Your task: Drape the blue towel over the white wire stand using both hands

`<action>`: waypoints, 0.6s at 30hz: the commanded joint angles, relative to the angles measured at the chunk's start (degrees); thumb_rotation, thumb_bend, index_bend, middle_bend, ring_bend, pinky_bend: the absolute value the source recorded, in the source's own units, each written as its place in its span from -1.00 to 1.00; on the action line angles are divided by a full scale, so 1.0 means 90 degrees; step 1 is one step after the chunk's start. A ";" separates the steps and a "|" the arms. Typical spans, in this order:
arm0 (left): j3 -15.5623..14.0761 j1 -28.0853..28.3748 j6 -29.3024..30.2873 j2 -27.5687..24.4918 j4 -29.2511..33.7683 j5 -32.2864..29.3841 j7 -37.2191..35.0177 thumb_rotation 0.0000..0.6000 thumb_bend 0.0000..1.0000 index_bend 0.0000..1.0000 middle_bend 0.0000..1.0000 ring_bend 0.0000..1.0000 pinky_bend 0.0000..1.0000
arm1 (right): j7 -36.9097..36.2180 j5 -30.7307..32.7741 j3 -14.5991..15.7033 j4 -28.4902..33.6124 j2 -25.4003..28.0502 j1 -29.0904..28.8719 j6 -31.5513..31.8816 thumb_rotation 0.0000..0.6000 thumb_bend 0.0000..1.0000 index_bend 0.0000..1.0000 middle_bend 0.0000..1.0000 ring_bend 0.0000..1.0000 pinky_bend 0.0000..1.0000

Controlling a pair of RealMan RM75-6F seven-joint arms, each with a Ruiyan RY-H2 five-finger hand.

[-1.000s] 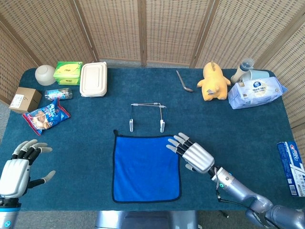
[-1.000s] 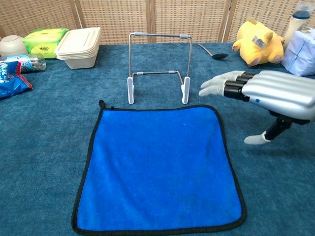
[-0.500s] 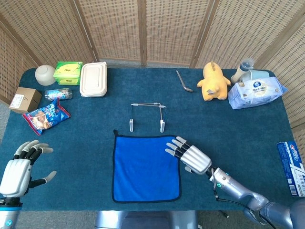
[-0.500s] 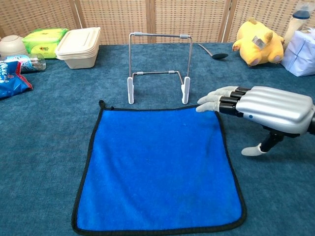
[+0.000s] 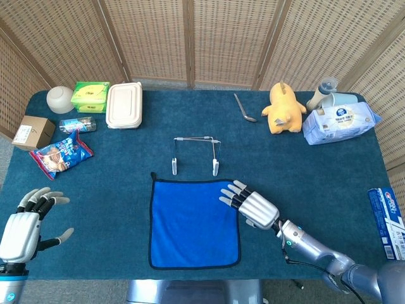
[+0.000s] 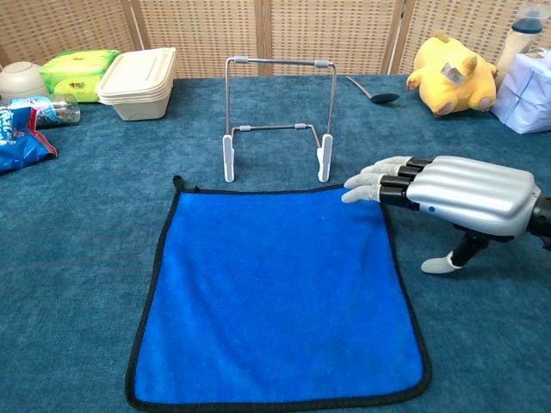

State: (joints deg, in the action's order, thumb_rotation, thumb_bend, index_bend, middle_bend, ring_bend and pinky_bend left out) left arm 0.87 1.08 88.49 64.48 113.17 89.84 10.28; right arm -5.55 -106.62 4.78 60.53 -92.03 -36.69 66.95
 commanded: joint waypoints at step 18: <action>0.0018 0.0012 -0.0021 0.0079 -0.0170 -0.0138 -0.0130 1.00 -0.72 -0.31 -0.40 -0.62 -0.76 | 0.0087 0.0192 -0.0062 0.0037 -0.0252 -0.0373 -0.0227 1.00 -0.70 -0.81 -0.87 -1.00 -1.00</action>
State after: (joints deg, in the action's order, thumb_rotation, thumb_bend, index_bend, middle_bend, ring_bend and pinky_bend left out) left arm 1.04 1.18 88.31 65.18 111.65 88.61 9.13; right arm -4.86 -104.99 4.29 60.75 -94.23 -39.94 64.99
